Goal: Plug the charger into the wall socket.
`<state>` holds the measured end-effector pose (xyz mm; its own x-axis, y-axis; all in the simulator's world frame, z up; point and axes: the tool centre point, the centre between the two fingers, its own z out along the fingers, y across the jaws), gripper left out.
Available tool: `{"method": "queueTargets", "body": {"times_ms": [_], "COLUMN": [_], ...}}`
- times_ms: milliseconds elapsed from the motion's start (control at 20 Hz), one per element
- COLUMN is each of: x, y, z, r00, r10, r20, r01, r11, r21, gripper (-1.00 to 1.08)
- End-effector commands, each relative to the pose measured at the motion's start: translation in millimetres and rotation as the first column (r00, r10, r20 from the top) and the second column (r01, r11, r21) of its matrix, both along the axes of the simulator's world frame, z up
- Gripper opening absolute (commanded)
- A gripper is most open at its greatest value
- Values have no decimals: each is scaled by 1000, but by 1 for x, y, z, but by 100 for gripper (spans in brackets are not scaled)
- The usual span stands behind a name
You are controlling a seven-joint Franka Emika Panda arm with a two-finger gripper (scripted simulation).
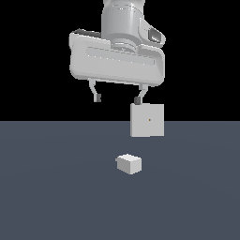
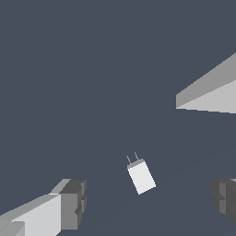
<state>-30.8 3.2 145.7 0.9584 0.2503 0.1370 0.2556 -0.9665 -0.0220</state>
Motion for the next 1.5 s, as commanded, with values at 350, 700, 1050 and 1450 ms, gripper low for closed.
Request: {"method": "queueTargets", "body": {"times_ms": [350,700,1050,1450], "x": [-12,-17,-21,-24], "y": [-7,-11,-15,-19], "z": [-23,-38,-53,-69], "r00": [989,972,948,913], "r10": [121,194,262,333], "r20": [81,132,181,236], "r01": [-123,-200,-273,-353], "r11": [992,979,961,934], "r21": [22,33,41,48], "gripper": [100,100,100,100]}}
